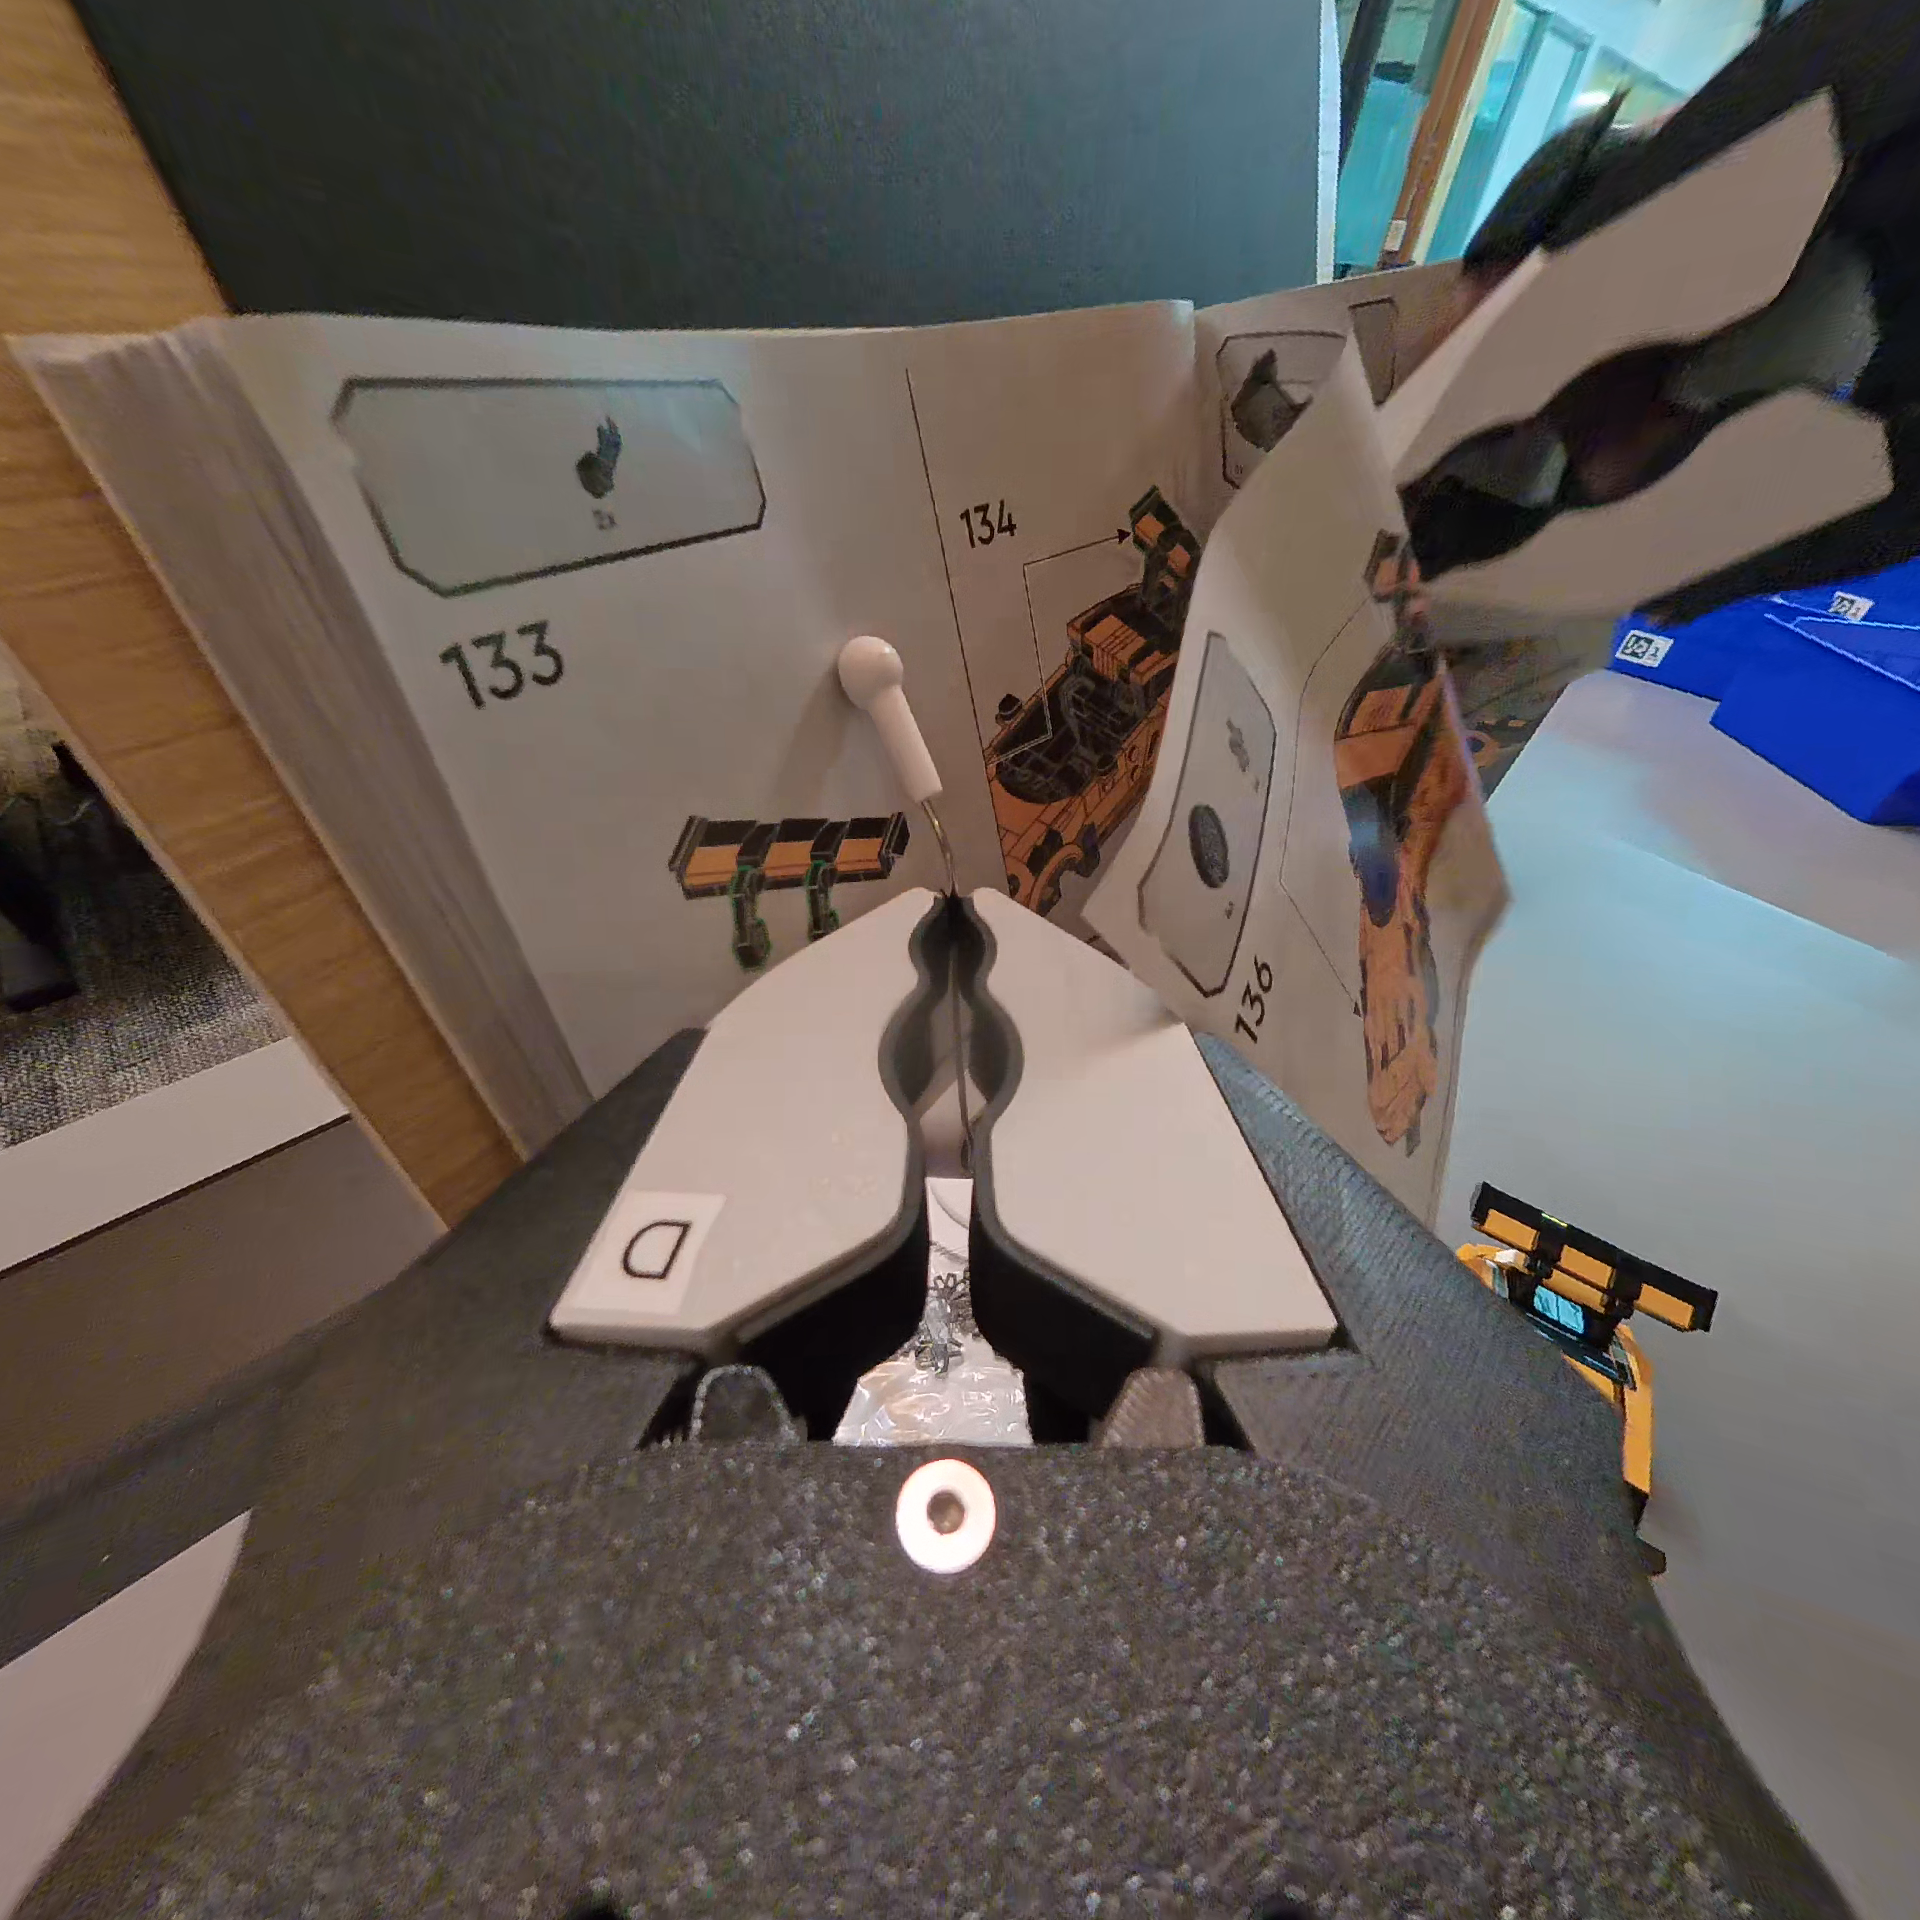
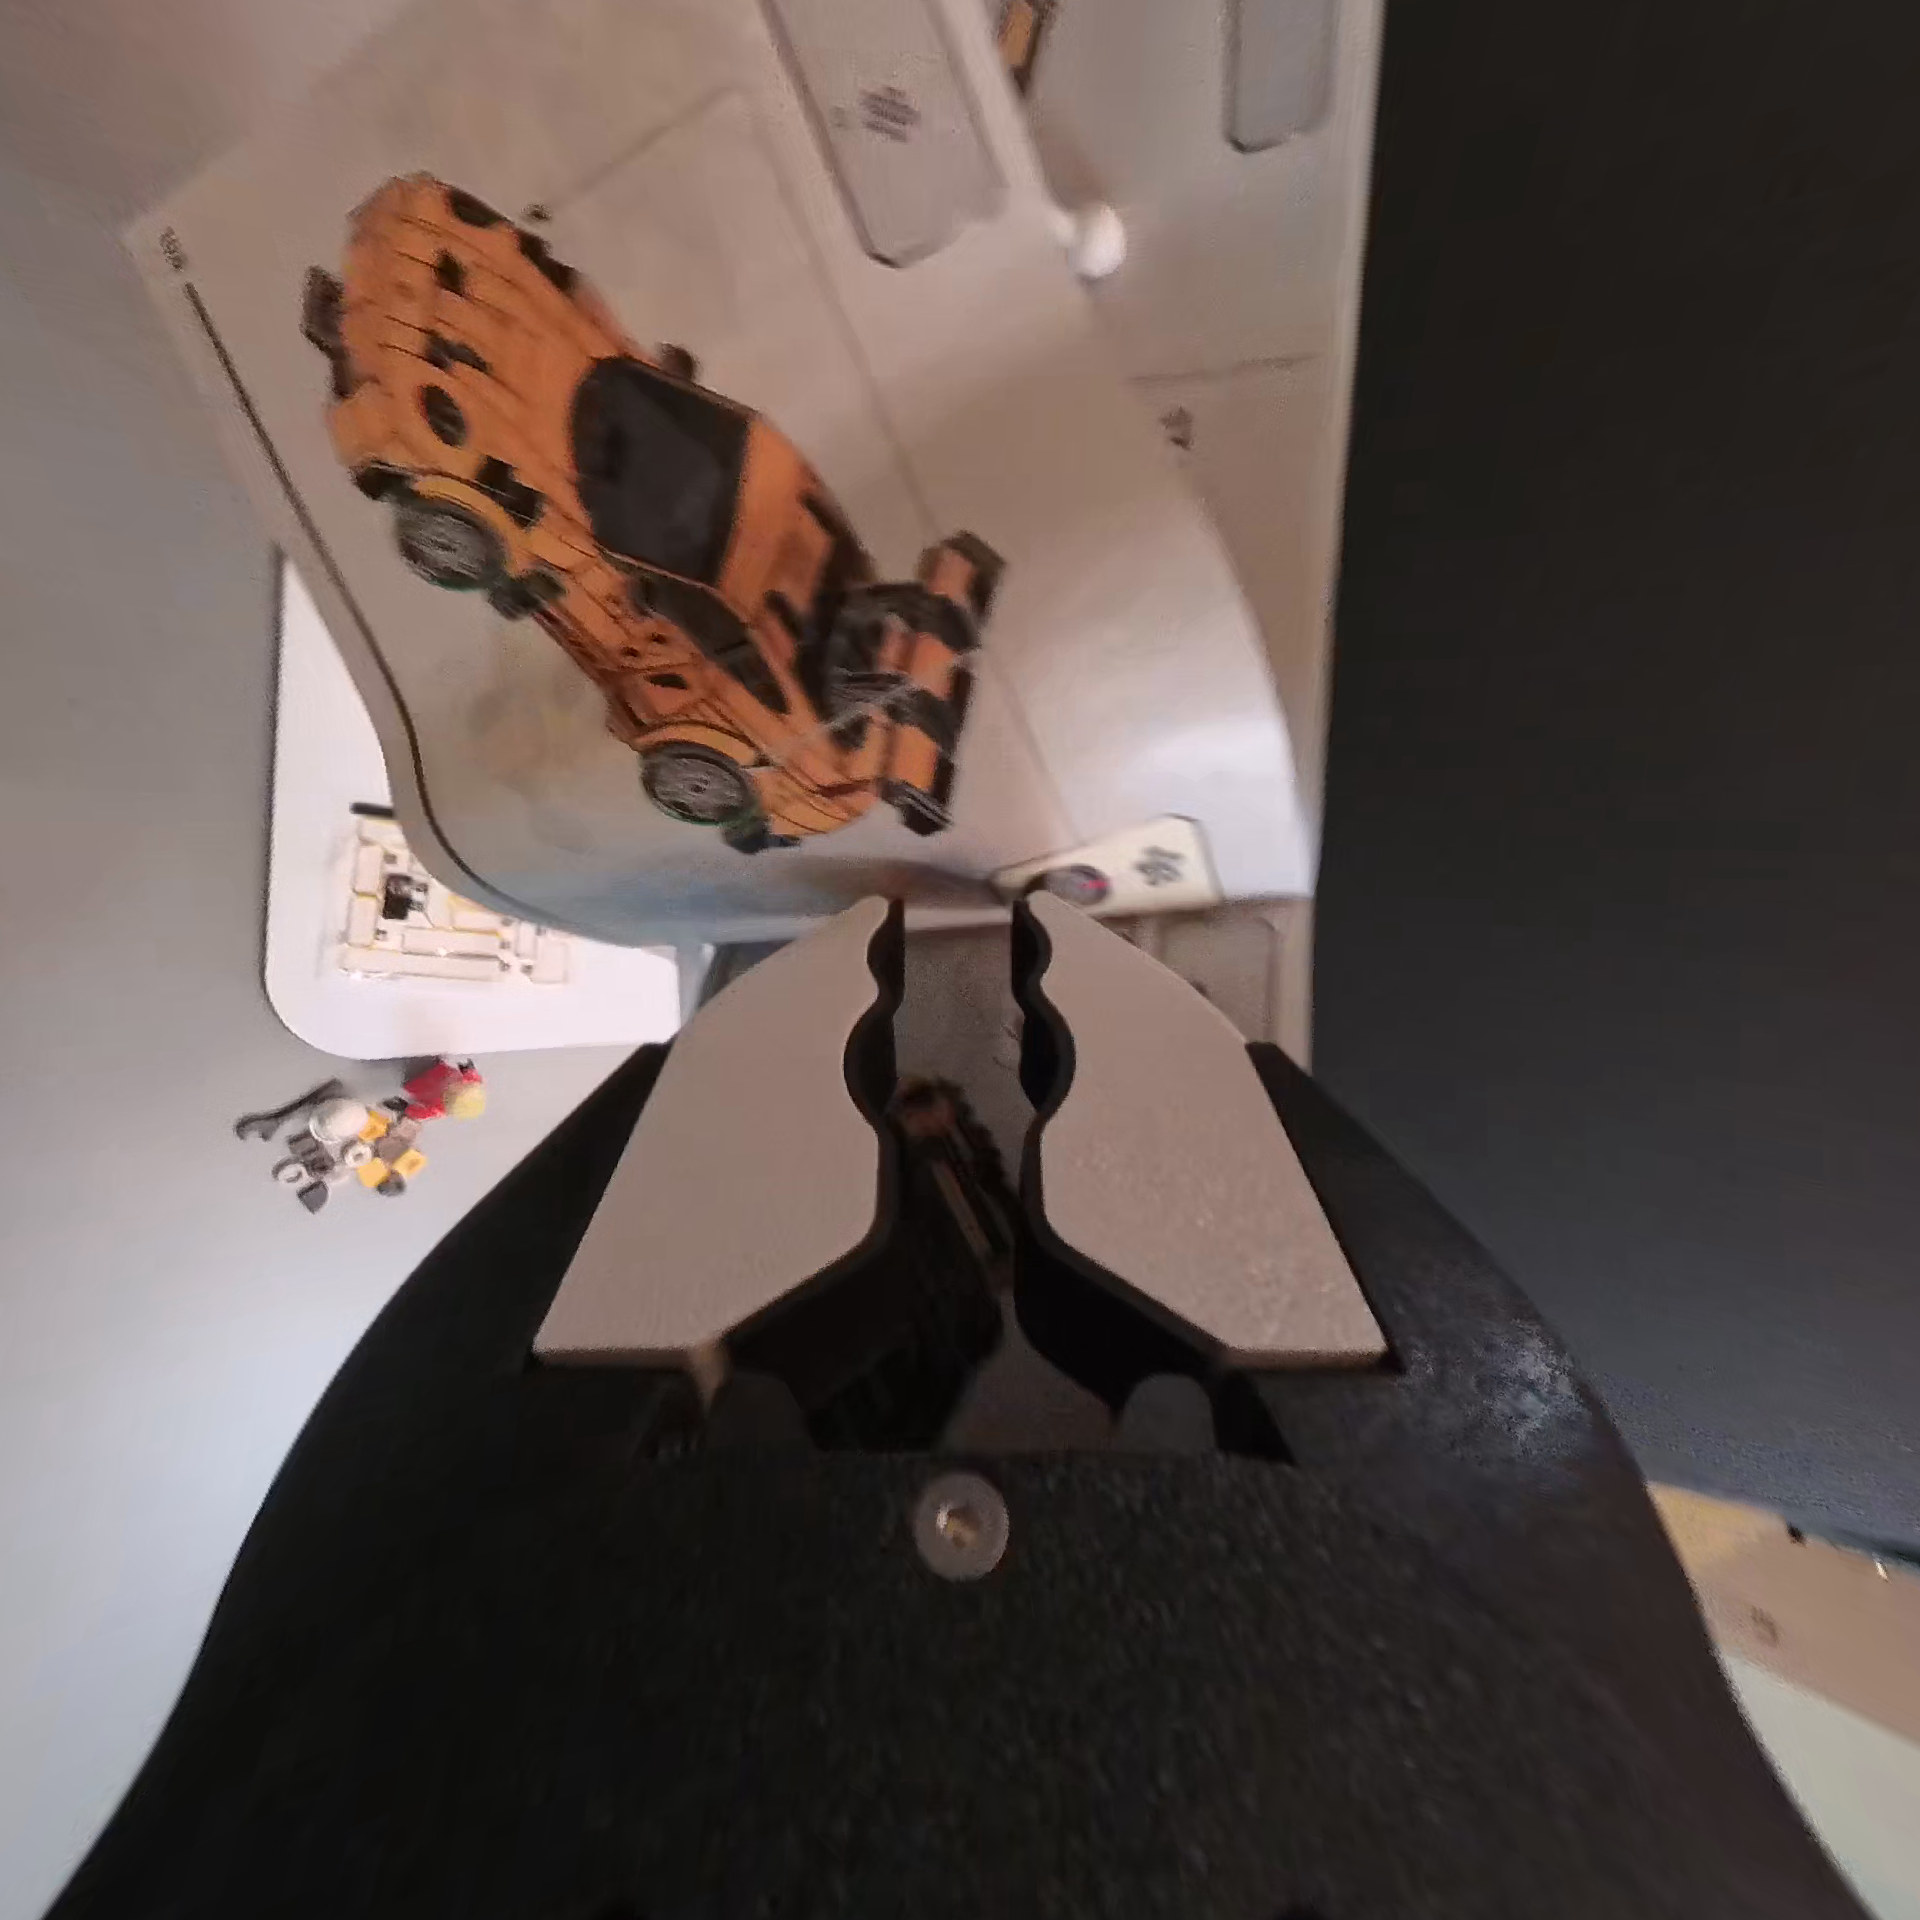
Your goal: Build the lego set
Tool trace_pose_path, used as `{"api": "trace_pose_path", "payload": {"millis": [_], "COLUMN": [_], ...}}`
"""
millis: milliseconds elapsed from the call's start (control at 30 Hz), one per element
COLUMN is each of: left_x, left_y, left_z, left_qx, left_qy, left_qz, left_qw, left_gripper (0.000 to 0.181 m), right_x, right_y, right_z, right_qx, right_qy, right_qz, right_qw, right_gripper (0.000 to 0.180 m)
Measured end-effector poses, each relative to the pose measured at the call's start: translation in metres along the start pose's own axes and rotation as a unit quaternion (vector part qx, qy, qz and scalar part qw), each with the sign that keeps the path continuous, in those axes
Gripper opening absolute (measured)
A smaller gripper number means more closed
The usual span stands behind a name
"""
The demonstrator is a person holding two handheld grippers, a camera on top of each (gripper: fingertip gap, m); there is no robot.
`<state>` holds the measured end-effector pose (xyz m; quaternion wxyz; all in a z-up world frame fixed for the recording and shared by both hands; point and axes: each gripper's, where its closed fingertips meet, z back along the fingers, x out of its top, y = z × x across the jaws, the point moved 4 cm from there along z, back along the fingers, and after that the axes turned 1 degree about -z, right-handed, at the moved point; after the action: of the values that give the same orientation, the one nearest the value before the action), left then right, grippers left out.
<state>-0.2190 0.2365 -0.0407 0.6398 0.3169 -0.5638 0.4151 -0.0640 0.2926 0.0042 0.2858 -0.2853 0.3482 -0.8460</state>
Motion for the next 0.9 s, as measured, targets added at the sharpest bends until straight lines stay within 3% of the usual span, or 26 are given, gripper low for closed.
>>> {"api": "trace_pose_path", "payload": {"millis": [100, 267, 433, 600, 700, 900], "left_x": [0.0, -0.004, -0.012, -0.028, -0.046, -0.074], "left_y": [0.0, 0.004, 0.013, 0.02, 0.023, 0.016], "left_z": [0.0, 0.007, 0.02, 0.031, 0.038, 0.039], "left_qx": [0.001, 0.0, -0.02, -0.029, -0.047, -0.105], "left_qy": [-0.007, -0.065, -0.124, -0.169, -0.212, -0.303], "left_qz": [0.006, 0.063, 0.17, 0.255, 0.34, 0.493], "left_qw": [1.0, 0.996, 0.977, 0.952, 0.915, 0.809], "left_gripper": [0.001, 0.001, 0.001, 0.001, 0.002, 0.001], "right_x": [0.017, 0.043, 0.055, 0.071, 0.078, 0.084], "right_y": [0.008, 0.002, -0.003, -0.001, -0.001, -0.002], "right_z": [-0.014, -0.028, -0.041, -0.057, -0.066, -0.074], "right_qx": [-0.019, -0.038, -0.077, -0.109, -0.118, -0.134], "right_qy": [-0.037, -0.087, -0.08, -0.045, -0.033, -0.016], "right_qz": [0.019, -0.032, -0.035, 0.02, 0.026, 0.006], "right_qw": [0.999, 0.995, 0.993, 0.993, 0.992, 0.991], "right_gripper": [0.02, 0.024, 0.023, 0.023, 0.023, 0.02]}}
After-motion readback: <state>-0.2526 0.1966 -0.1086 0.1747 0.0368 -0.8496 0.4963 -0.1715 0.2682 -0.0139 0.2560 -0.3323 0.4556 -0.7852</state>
